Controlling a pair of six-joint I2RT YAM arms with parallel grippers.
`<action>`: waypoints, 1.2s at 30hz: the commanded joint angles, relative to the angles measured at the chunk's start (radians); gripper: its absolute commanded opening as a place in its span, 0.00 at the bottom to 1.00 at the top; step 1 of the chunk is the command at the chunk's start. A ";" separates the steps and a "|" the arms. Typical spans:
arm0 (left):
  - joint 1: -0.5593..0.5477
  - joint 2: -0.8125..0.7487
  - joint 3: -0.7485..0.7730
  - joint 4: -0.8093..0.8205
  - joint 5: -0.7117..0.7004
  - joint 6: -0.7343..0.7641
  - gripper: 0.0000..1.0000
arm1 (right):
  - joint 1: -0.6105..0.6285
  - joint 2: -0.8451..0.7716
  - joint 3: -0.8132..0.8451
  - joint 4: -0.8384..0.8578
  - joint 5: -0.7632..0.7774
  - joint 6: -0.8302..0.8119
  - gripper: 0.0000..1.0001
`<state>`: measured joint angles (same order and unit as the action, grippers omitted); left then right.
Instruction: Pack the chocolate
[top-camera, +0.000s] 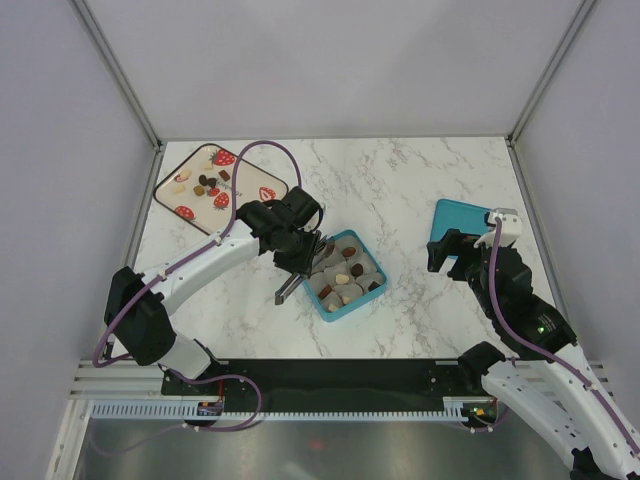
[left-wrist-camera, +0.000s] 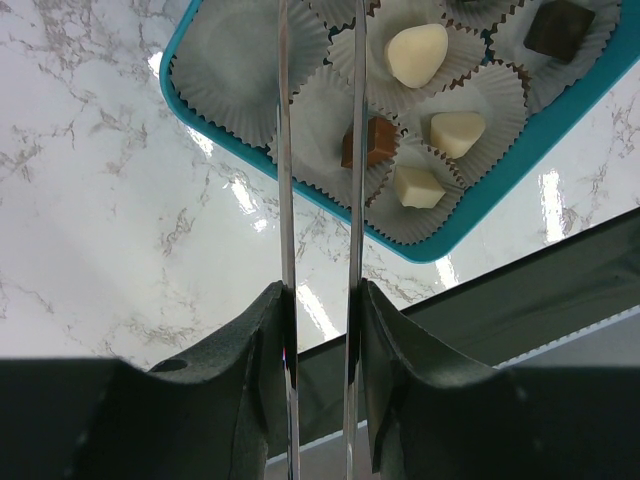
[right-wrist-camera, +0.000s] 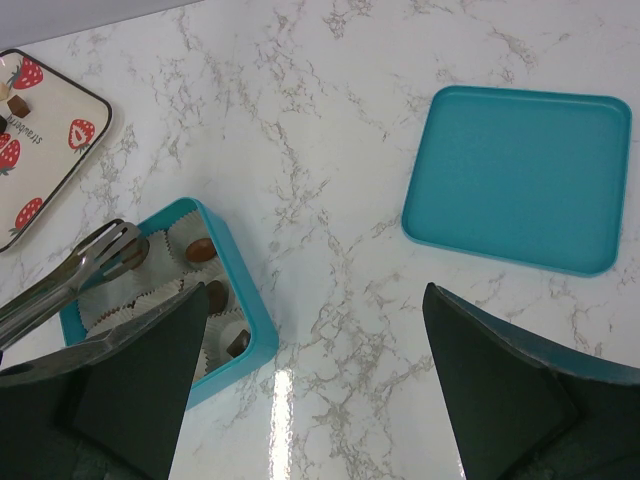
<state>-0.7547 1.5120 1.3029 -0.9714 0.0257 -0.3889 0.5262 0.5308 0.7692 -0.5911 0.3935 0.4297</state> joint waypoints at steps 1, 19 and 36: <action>-0.005 -0.004 0.041 0.007 -0.023 -0.021 0.40 | 0.000 -0.011 0.019 0.014 0.007 0.006 0.97; -0.009 -0.009 0.041 0.007 -0.023 -0.021 0.40 | 0.000 -0.012 0.019 0.016 0.007 0.009 0.97; -0.008 0.020 0.053 0.002 -0.004 -0.012 0.54 | 0.000 -0.018 0.019 0.014 0.008 0.007 0.97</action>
<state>-0.7555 1.5276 1.3136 -0.9718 0.0273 -0.3889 0.5262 0.5243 0.7692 -0.5911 0.3935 0.4301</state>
